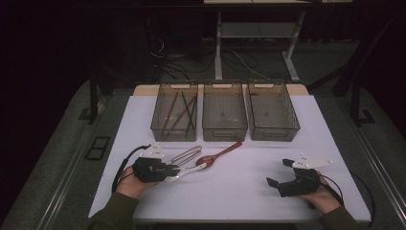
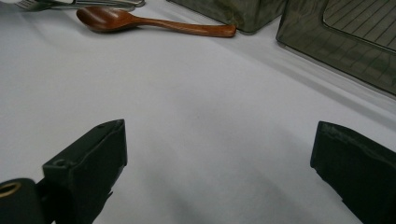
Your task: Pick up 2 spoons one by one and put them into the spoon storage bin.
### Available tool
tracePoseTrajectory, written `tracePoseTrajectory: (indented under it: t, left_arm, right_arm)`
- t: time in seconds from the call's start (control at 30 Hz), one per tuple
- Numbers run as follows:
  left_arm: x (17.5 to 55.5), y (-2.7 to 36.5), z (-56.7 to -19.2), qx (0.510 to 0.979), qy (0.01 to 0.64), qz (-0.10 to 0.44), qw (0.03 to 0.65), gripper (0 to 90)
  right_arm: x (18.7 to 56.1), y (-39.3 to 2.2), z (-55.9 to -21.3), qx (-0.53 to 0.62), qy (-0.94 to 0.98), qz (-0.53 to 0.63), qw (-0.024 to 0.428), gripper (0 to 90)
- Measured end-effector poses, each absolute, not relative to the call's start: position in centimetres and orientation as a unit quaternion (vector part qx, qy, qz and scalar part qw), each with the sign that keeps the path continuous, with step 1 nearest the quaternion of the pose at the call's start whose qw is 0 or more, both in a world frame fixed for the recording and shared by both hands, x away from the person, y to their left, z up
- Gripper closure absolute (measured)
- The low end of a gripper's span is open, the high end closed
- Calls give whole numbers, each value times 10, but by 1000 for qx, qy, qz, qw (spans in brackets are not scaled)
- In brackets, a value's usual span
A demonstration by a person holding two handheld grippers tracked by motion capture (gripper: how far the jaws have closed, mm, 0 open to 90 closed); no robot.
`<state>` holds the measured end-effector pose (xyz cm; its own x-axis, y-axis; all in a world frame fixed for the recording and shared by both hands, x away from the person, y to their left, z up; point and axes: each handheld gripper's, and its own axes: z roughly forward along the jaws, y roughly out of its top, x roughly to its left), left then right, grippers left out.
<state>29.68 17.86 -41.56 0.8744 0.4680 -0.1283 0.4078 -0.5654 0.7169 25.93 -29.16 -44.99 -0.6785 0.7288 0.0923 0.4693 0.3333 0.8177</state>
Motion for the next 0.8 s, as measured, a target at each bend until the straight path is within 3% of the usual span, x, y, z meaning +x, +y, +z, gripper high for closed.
tracePoseTrajectory:
  t: [0.8]
  left_arm:
    - [329, 143, -398, 882, 215, 55, 416, 791]
  right_arm:
    - [259, -291, -450, 373, 803, 440, 148, 38]
